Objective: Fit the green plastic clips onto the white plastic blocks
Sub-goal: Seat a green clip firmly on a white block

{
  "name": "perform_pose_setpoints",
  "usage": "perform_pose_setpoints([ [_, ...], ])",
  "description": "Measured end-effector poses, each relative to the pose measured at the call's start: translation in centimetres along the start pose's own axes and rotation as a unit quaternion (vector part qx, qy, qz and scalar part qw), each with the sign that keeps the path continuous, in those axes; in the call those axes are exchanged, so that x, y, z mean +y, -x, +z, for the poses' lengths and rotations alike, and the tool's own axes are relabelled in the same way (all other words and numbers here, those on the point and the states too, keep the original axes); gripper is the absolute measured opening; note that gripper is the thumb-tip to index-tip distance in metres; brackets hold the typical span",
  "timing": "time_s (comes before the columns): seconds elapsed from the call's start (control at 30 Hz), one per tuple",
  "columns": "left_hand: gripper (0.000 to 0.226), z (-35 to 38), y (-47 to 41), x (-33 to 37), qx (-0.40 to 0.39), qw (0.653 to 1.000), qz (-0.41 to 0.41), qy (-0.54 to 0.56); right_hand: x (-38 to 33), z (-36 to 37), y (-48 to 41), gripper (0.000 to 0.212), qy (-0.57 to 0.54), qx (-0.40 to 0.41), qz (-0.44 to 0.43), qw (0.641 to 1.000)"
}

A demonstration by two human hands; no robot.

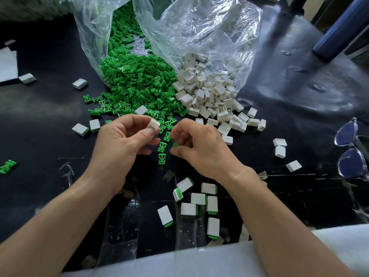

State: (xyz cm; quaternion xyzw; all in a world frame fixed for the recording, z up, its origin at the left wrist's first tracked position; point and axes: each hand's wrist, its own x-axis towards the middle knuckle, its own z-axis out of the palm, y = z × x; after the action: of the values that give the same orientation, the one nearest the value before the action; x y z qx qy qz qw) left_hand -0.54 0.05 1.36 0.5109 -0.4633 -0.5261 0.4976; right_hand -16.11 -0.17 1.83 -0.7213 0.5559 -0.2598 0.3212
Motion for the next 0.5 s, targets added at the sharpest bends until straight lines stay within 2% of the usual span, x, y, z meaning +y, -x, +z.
perform_pose_setpoints([
  [0.1,0.012,0.06,0.10,0.10,-0.008,1.000,-0.004,-0.001,0.20,-0.17,-0.18,0.011,-0.061,0.064,0.009,0.996],
  [0.2,0.015,0.11,0.25,0.15,-0.029,0.999,-0.006,-0.012,0.27,-0.40,-0.34,0.021,-0.141,0.108,0.013,0.984],
  [0.33,0.016,0.06,0.53,0.20,-0.055,0.998,-0.002,-0.016,-0.04,-0.33,-0.26,0.025,-0.219,0.090,-0.005,0.972],
  [0.5,0.014,-0.05,0.51,0.23,-0.063,0.998,-0.003,-0.018,-0.22,-0.01,-0.14,0.027,-0.214,0.067,-0.038,0.974],
])
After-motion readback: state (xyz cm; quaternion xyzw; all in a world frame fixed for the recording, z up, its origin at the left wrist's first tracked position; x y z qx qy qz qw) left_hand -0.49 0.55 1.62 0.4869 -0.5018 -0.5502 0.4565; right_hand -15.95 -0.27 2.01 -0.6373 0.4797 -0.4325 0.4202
